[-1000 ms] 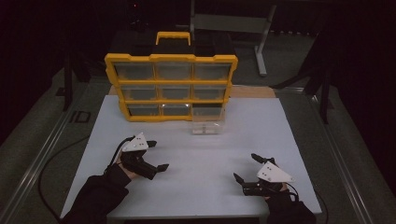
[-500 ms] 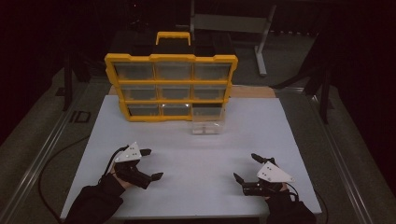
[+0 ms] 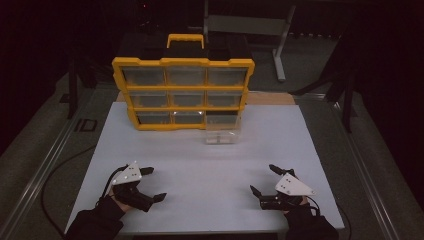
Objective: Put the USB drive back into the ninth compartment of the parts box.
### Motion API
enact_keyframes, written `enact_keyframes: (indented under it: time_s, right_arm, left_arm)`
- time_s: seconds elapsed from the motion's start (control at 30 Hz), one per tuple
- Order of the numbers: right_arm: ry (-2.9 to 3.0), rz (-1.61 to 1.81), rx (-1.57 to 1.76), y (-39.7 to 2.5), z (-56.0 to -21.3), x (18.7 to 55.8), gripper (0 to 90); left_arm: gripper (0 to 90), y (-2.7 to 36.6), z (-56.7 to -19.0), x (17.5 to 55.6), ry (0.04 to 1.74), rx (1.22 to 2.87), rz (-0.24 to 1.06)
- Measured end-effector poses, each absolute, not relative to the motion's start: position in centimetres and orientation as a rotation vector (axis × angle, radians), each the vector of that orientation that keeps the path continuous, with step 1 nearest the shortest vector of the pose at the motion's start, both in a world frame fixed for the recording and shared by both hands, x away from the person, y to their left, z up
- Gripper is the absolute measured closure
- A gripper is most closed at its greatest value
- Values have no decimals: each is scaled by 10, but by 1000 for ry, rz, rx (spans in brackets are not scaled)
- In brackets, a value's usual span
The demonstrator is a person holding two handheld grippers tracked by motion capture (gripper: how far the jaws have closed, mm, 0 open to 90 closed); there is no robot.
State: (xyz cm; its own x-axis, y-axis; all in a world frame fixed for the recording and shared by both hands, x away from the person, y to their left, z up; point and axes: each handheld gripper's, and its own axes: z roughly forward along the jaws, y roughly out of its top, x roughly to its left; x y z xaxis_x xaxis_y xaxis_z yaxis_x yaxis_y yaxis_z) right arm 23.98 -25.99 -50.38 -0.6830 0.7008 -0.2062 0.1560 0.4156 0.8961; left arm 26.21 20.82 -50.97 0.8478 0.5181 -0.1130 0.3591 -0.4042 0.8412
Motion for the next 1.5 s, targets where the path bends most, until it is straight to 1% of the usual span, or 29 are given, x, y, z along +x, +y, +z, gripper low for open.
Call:
enact_keyframes:
  time_s: [0.27, 0.53, 0.83, 1.07, 1.13, 1.33, 1.5]
  right_arm:
    - [2100, 1246, 719, -260, -504, 240, 82]
    - [2102, 1246, 720, -261, -503, 240, 82]
    - [2105, 1243, 724, -260, -504, 240, 82]
    - [2104, 1239, 722, -260, -504, 240, 82]
    - [2102, 1241, 724, -259, -504, 239, 82]
    - [2104, 1240, 720, -260, -504, 240, 82]
    - [2105, 1236, 718, -260, -504, 240, 82]
  left_arm:
    - [23, 216, -513, 251, 643, 2032, 230]
    - [2, 220, -518, 246, 662, 2048, 232]
    - [1, 226, -520, 248, 703, 2033, 256]
    - [0, 226, -520, 247, 680, 2009, 258]
    - [0, 225, -520, 246, 671, 2016, 280]
    - [0, 227, -520, 247, 700, 1993, 274]
    - [0, 228, -521, 246, 683, 2004, 293]
